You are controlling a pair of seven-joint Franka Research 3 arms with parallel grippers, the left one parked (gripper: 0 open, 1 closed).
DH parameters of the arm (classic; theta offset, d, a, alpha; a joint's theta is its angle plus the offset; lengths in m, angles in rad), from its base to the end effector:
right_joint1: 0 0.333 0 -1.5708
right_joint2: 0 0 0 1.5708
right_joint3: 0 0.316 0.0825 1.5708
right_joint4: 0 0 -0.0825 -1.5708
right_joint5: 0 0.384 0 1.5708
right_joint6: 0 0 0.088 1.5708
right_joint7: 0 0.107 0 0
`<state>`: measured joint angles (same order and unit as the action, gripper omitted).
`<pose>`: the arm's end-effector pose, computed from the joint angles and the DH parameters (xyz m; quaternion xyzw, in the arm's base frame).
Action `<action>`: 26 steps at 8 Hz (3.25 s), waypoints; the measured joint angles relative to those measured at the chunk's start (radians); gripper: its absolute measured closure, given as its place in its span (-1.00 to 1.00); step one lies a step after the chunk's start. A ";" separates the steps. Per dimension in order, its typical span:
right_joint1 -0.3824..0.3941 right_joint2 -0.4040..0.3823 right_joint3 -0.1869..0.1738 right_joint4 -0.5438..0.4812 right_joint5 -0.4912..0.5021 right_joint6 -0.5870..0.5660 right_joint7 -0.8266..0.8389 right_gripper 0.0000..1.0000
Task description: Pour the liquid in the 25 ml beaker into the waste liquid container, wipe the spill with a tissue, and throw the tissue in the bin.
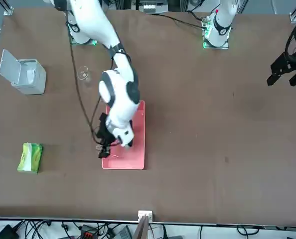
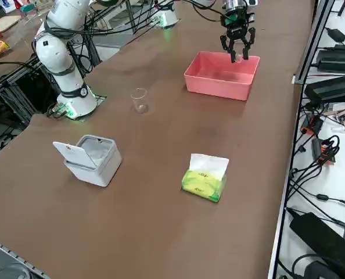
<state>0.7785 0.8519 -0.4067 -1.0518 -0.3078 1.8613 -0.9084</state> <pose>0.6790 0.3554 0.3627 0.6989 0.6520 -0.0658 0.2866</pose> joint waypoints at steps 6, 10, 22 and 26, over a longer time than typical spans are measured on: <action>-0.461 -0.150 0.340 -0.253 0.163 0.178 -0.125 0.05; -1.024 -0.198 0.888 -0.430 0.164 0.223 -0.191 0.05; -1.465 0.018 1.123 -0.568 0.368 0.325 -0.753 0.05; -1.477 0.075 1.123 -0.567 0.368 0.367 -0.808 0.05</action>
<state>-0.6984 0.9266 0.7159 -1.6183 0.0606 2.2284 -1.7164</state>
